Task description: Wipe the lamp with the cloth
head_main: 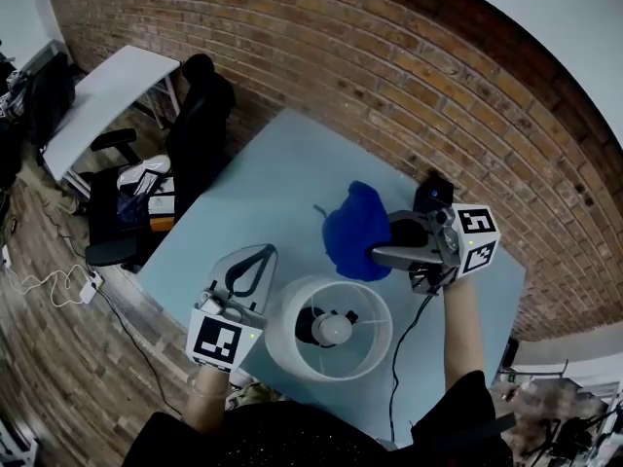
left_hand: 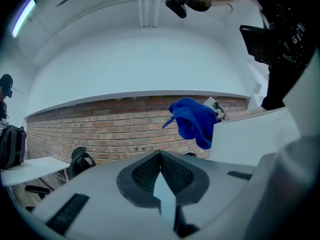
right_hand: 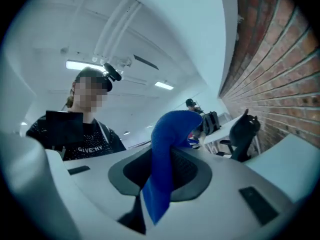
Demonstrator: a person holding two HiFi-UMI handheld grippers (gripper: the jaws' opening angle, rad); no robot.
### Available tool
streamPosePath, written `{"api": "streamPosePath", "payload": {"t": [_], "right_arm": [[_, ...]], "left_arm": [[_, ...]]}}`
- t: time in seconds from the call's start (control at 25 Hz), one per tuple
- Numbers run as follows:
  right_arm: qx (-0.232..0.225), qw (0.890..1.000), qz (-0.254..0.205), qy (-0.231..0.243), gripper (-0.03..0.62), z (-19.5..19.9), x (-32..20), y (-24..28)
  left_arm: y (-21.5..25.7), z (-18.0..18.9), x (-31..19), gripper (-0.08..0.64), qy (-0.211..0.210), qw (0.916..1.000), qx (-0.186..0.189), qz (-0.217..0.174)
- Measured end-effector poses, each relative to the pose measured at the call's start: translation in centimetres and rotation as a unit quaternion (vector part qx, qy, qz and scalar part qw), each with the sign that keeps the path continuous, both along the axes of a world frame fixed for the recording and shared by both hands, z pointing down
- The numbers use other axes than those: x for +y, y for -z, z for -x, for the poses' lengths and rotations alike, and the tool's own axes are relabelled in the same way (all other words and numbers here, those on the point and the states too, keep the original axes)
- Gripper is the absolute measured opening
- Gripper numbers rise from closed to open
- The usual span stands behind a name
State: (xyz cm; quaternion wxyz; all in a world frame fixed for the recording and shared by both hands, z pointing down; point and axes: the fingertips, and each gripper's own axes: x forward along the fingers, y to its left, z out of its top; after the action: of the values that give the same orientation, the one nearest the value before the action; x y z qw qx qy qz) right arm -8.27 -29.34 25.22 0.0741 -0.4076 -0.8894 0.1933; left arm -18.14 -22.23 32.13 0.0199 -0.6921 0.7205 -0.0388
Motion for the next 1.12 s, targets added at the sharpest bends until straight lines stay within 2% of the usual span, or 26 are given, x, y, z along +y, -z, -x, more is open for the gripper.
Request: {"api": "streamPosePath", "payload": {"t": [0.16, 0.44, 0.8, 1.12], "right_arm": [[0.004, 0.995, 0.009, 0.1, 0.087, 1.2, 1.5, 1.3], [0.069, 0.981, 0.036, 0.18, 0.087, 3.4, 3.9, -1.6], [0.128, 0.965, 0.03, 0.227, 0.087, 4.9, 5.5, -7.0], [0.178, 0.961, 0.019, 0.209, 0.087, 6.9, 5.8, -12.0]], "left_arm": [[0.3, 0.1, -0.7, 0.009, -0.01, 0.9999, 0.002, 0.0], [-0.8, 0.6, -0.5, 0.009, -0.012, 0.9996, 0.025, 0.009], [-2.8, 0.3, -0.6, 0.009, -0.03, 0.9989, 0.031, 0.02], [-6.1, 0.8, -0.2, 0.009, -0.016, 0.9975, 0.059, 0.037]]}}
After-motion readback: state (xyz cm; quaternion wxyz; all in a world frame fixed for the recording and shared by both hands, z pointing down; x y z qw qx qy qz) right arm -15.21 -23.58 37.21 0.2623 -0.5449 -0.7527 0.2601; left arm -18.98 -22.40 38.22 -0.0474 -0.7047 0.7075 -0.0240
